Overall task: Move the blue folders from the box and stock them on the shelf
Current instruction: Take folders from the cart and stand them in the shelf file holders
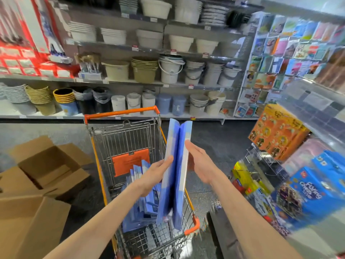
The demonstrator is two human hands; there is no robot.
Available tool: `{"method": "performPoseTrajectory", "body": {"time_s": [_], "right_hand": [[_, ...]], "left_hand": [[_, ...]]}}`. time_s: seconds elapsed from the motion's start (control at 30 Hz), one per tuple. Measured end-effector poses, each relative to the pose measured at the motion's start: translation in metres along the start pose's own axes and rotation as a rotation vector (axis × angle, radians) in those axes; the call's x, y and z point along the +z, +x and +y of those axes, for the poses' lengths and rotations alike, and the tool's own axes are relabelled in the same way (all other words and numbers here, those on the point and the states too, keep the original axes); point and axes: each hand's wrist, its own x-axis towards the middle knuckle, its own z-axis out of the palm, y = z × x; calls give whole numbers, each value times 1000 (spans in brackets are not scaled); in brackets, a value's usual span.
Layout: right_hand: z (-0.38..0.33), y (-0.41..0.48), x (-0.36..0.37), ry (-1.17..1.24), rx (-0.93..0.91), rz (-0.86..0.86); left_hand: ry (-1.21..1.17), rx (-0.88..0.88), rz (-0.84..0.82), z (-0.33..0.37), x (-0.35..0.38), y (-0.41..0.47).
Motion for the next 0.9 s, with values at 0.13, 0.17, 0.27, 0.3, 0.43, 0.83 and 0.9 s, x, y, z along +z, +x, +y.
{"method": "performPoseTrajectory", "body": {"time_s": [0.13, 0.17, 0.27, 0.3, 0.43, 0.83, 0.9], "right_hand": [[-3, -5, -10, 8, -10, -46], [-4, -6, -11, -1, -12, -57], [-7, -8, -15, -9, -27, -92], [-8, -7, -16, -10, -32, -100], [-10, -4, -14, 20, -50, -130], [-19, 22, 24, 101, -129, -53], [-24, 22, 31, 114, -138, -32]], "left_hand": [[-30, 10, -72, -2, 3, -2], [-32, 11, -86, -1, 4, -4], [-64, 8, -97, 3, 6, -6], [-67, 9, -103, 6, 5, -7], [-70, 17, -121, 4, -3, -5], [52, 170, -170, 28, -39, 1], [27, 212, -204, 33, -47, 6]]}}
